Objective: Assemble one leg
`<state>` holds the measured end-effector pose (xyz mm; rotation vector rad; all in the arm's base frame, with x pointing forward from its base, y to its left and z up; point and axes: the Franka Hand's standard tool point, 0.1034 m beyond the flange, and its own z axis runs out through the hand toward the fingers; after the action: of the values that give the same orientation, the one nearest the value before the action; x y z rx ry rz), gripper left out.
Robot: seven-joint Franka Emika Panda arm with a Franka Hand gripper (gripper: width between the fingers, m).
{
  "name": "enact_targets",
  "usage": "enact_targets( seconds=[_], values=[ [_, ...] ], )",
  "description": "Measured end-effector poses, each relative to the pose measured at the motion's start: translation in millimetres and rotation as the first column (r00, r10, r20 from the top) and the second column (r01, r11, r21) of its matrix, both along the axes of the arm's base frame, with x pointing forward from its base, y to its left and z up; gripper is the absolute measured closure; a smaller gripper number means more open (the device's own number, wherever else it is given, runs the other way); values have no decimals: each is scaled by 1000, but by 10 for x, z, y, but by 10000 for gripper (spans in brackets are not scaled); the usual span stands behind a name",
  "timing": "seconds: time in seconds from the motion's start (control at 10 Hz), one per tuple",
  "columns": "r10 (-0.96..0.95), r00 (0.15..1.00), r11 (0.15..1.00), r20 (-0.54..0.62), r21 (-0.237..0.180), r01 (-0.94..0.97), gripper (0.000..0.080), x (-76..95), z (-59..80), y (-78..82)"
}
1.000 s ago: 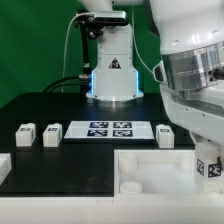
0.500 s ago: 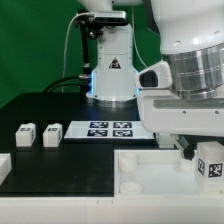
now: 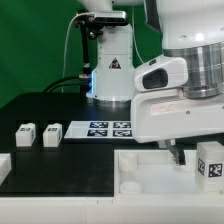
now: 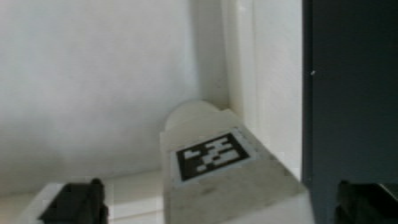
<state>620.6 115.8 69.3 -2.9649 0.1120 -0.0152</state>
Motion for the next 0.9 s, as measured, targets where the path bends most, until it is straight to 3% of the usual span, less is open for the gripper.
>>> enact_targets(
  seconds=[0.1, 0.2, 0.3, 0.4, 0.6, 0.8, 0.9],
  values=[
    [-28, 1000, 1000, -6, 0, 28, 246, -2, -3, -6],
    [-75, 997, 997, -14, 3, 75, 429, -2, -3, -3],
    [-164, 986, 986, -31, 3, 164, 429, -4, -4, 3],
    [-258, 965, 966, -48, 1, 259, 504, -5, -7, -6],
    [-452, 888, 891, -87, -2, 454, 504, -3, -8, -2],
    [-680, 720, 728, -134, -13, 685, 504, 23, -5, 1],
    [-811, 562, 574, -165, -32, 819, 504, 30, -7, 17]
  ],
)
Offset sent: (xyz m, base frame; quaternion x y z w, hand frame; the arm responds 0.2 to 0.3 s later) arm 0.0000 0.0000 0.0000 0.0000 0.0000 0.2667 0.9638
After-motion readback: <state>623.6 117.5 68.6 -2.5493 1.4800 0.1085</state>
